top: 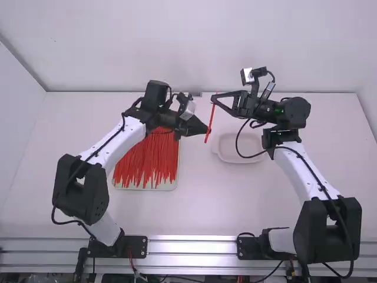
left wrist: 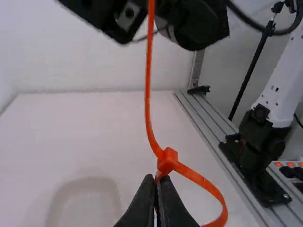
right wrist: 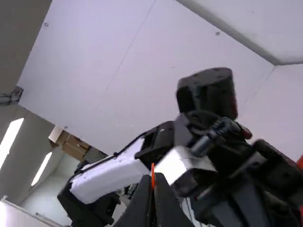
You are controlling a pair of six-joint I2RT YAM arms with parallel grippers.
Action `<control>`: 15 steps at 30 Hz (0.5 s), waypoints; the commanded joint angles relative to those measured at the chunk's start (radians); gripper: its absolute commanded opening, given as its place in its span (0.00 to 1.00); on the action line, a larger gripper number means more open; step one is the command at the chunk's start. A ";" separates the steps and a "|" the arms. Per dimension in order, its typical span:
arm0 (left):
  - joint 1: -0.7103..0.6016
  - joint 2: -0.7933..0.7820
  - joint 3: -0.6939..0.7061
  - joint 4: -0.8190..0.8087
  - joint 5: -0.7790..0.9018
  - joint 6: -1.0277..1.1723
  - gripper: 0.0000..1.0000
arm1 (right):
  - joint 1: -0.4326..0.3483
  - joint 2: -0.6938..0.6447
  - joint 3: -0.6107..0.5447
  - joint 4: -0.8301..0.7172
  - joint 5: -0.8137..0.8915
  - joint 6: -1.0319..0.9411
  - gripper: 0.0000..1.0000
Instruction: Fasten the cable tie
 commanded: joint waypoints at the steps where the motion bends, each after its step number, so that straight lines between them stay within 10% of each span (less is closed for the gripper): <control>1: -0.008 0.015 -0.058 -0.016 -0.082 -0.017 0.02 | -0.004 -0.022 0.026 0.029 0.048 0.045 0.00; 15: -0.006 0.015 -0.137 0.000 -0.030 -0.036 0.02 | -0.027 -0.022 0.054 0.026 0.029 0.053 0.00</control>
